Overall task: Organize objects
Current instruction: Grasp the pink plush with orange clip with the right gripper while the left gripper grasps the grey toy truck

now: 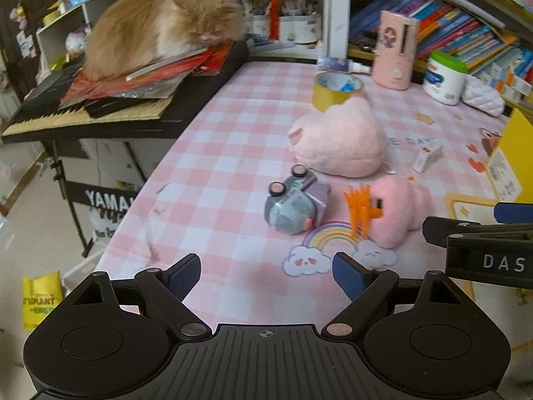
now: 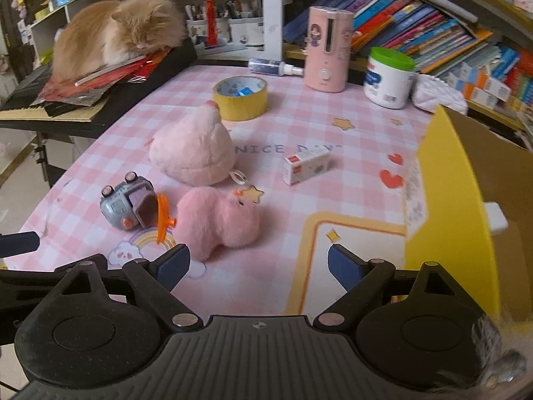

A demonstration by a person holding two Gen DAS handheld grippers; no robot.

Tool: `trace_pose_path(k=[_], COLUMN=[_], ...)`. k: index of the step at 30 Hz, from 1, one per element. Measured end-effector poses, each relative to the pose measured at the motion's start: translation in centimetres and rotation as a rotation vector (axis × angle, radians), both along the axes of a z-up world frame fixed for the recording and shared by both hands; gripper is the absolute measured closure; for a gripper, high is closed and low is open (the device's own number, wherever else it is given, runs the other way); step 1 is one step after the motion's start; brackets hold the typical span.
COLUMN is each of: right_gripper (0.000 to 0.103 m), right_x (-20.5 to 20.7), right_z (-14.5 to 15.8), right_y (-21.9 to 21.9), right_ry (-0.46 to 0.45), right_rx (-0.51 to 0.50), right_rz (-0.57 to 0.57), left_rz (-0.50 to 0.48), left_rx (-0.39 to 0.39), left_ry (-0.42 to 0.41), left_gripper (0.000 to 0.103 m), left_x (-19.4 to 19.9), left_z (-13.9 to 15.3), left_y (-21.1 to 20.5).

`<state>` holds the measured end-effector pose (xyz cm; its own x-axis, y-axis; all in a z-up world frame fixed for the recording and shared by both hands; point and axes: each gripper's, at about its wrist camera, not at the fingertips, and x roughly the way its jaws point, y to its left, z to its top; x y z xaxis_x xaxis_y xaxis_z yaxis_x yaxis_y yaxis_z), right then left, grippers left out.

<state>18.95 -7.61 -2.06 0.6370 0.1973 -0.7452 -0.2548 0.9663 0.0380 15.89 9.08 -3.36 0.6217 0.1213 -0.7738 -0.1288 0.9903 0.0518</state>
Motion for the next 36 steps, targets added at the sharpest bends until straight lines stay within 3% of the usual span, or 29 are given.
trace_pose_path(k=[5, 10, 16, 19, 21, 25, 31, 36], right_gripper=[0.000, 0.000, 0.000, 0.015, 0.021, 0.022, 0.022, 0.022], right_x=[2.0, 4.0, 6.5, 7.3, 7.5, 8.0, 8.2, 8.1], right_z=[-0.4, -1.7, -3.7, -3.9, -3.6, -2.3, -1.2, -1.0], right_y=[1.0, 3.0, 3.9, 3.5, 3.0, 1.2, -1.0, -2.0], right_ry=[0.019, 0.064, 0.143, 0.171, 0.153, 0.088, 0.039, 0.035], right_rx=[0.042, 0.030, 0.038, 0.085, 0.116, 0.174, 0.166, 0.152], right_rz=[0.062, 0.125, 0.124, 0.129, 0.130, 0.078, 0.026, 0.035], left_rz=[0.046, 0.084, 0.087, 0.074, 0.062, 0.027, -0.029, -0.014], left_rx=[0.023, 0.030, 0.038, 0.032, 0.029, 0.022, 0.005, 0.016], left_ry=[0.029, 0.058, 0.074, 0.073, 0.072, 0.065, 0.066, 0.078], left_gripper=[0.015, 0.015, 0.015, 0.015, 0.015, 0.015, 0.015, 0.017], left_x=[0.7, 1.3, 2.1, 2.8, 3.4, 4.9, 7.4, 8.8], left_z=[-0.3, -0.6, -1.0, -1.2, -1.3, -1.5, -2.1, -3.1], left_y=[0.6, 1.2, 1.1, 0.7, 0.3, -0.5, -1.9, -2.1])
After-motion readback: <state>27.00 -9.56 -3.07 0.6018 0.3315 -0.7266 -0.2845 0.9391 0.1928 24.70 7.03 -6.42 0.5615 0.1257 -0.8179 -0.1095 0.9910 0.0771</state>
